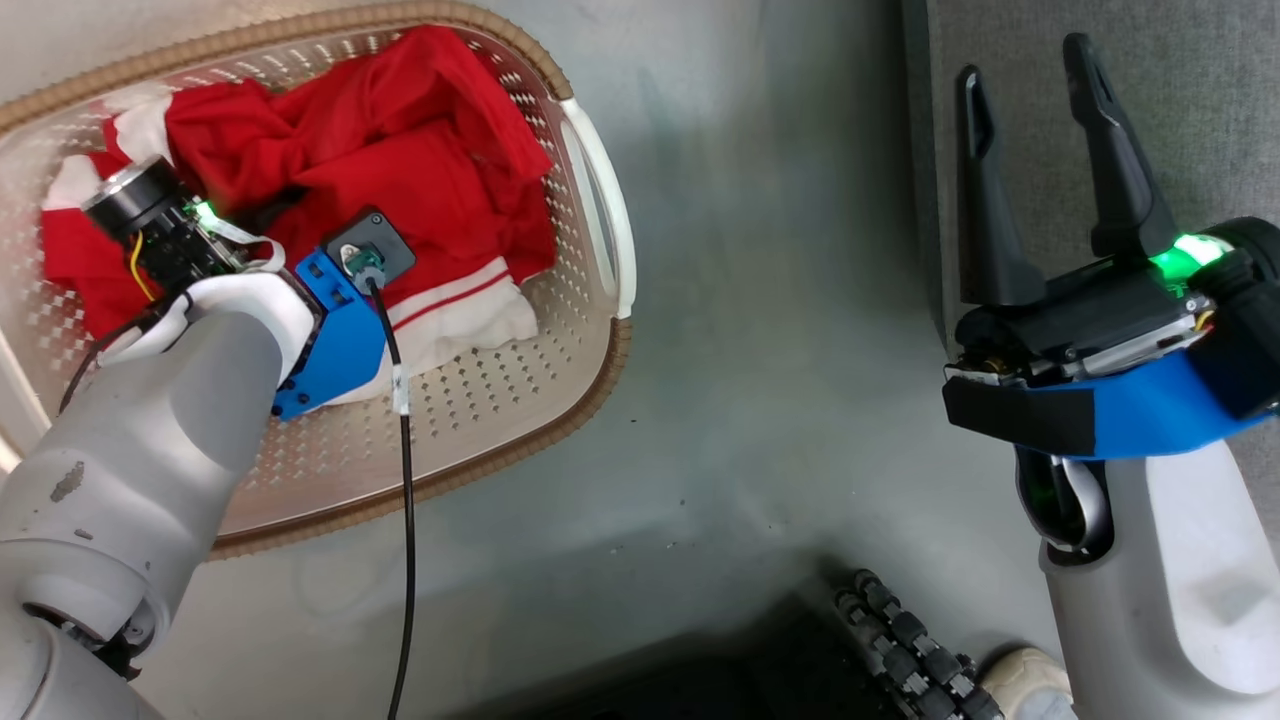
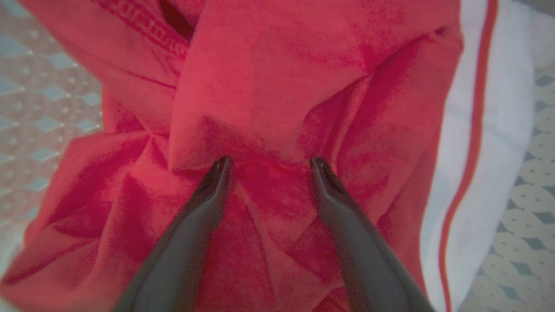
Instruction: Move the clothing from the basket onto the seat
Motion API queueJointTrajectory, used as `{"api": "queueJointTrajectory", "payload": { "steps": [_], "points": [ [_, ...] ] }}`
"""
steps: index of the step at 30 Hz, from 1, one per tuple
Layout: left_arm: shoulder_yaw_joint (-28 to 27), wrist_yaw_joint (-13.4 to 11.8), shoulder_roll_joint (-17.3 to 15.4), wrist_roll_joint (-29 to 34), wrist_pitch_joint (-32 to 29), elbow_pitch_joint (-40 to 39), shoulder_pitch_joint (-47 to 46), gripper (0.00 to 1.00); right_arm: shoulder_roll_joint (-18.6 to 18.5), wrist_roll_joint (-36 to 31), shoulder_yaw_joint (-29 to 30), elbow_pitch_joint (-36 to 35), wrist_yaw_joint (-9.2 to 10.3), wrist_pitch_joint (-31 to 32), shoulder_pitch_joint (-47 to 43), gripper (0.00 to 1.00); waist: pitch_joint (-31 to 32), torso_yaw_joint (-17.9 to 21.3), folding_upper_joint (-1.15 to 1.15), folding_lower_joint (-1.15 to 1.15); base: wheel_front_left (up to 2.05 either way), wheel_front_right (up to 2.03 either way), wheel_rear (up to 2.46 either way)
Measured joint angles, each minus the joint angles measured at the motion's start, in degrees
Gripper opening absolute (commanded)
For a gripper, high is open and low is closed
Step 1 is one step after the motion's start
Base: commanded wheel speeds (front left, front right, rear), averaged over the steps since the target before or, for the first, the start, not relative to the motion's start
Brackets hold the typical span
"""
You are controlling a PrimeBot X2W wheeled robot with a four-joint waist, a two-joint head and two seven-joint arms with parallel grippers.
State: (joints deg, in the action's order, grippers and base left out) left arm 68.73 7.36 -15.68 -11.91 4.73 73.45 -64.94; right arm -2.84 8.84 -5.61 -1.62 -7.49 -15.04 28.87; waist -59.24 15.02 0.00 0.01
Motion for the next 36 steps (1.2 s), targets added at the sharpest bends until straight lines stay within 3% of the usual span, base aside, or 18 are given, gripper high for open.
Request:
{"api": "queueJointTrajectory", "payload": {
  "steps": [8, 9, 10, 11, 22, 36],
  "points": [
    [0.05, -0.14, -0.08, -0.8, -6.14, 0.21, -1.21, 1.0, 0.01, -0.19, 0.73, -2.3, 0.0, 0.0, -0.03, 1.0, -1.8, 0.57, 0.0, 0.0, 0.0, 0.0, 0.0],
    [0.0, -0.26, 0.19, -1.11, -6.75, 0.22, -1.3, 0.49, 0.01, -0.24, 0.81, -2.43, 0.0, 0.0, -0.03, 1.0, -1.84, 0.53, 0.0, 0.0, 0.0, 0.0, 0.0],
    [0.09, -0.31, 0.47, -1.16, -7.16, 0.23, -1.46, 0.05, 0.01, -0.32, 0.88, -2.54, 0.0, 0.0, -0.02, 1.0, -1.87, 0.49, 0.0, 0.0, 0.0, 0.0, 0.0],
    [0.23, -0.31, 0.71, -1.11, -7.53, 0.26, -1.65, 0.0, 0.0, -0.38, 0.92, -2.63, 0.0, 0.0, -0.02, 1.0, -1.86, 0.44, 0.0, 0.0, 0.0, 0.0, 0.0],
    [0.2, -0.77, 4.92, -2.67, -8.11, 0.37, -1.15, 0.0, 0.01, -1.29, 2.25, -2.61, 0.0, 0.0, -0.04, 1.0, 0.09, -1.25, 0.0, 0.0, 0.0, 0.0, 0.0],
    [-1.91, -1.25, 9.58, -6.91, 6.99, -1.68, 2.83, 0.0, 0.03, -4.82, 2.88, -0.53, 0.0, 0.0, -0.87, 1.0, 9.16, -6.29, 0.0, -0.01, 0.0, 0.0, 0.0]
  ]
}}
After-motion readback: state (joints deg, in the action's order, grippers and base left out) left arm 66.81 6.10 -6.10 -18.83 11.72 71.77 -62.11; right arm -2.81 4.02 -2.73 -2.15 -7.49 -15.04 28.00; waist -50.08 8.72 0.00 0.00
